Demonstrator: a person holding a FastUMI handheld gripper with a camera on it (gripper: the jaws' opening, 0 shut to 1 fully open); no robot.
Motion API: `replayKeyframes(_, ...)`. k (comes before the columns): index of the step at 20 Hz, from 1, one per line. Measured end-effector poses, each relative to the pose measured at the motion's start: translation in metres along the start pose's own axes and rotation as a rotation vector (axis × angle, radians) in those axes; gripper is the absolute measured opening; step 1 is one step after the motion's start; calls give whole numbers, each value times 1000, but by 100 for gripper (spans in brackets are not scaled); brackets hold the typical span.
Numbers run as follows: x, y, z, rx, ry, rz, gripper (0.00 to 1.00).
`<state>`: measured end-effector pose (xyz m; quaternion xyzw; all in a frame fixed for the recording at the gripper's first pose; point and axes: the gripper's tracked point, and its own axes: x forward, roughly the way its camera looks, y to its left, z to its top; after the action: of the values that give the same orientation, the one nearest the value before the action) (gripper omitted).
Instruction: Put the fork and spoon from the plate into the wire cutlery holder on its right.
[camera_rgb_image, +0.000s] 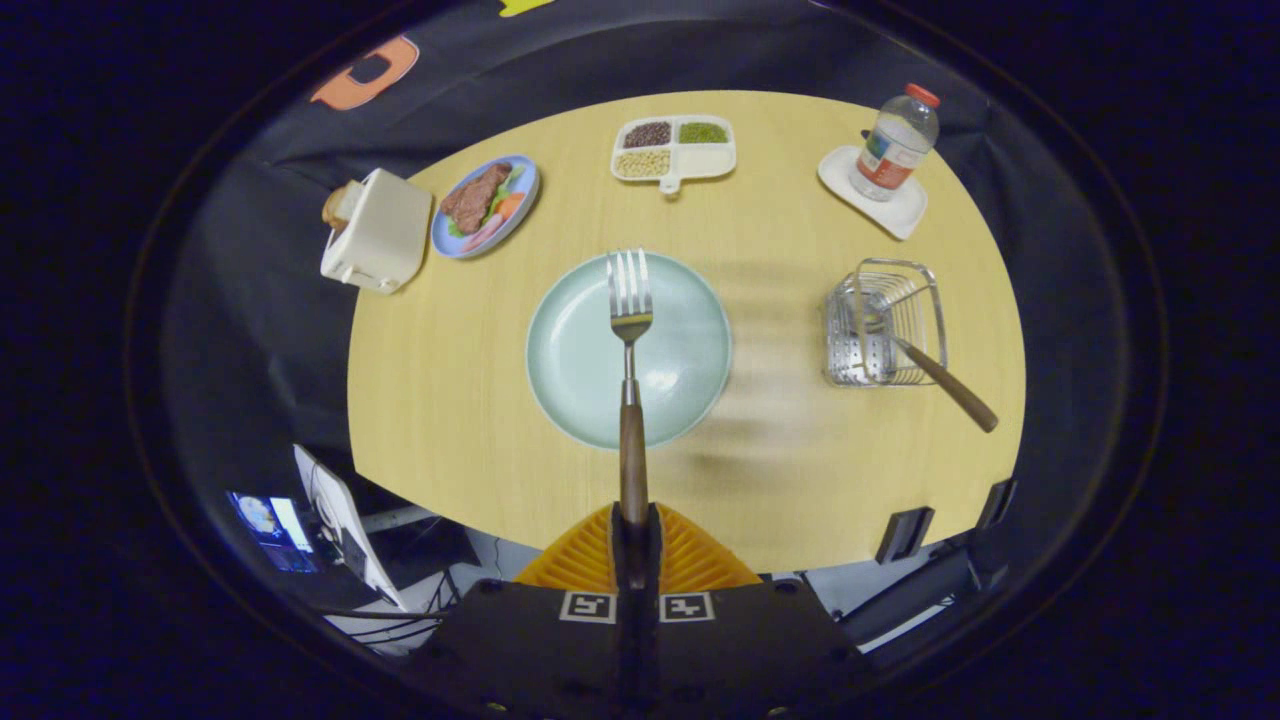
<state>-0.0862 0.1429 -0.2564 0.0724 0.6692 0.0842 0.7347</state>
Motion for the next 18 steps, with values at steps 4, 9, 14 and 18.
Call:
replayKeyframes(4,-46,-52,8,36,-28,-38,1)
replayKeyframes(9,-78,-111,12,113,-50,-85,1)
replayKeyframes(14,-71,-126,2,172,11,-76,1)
replayKeyframes(18,-56,-136,-5,232,85,-57,1)
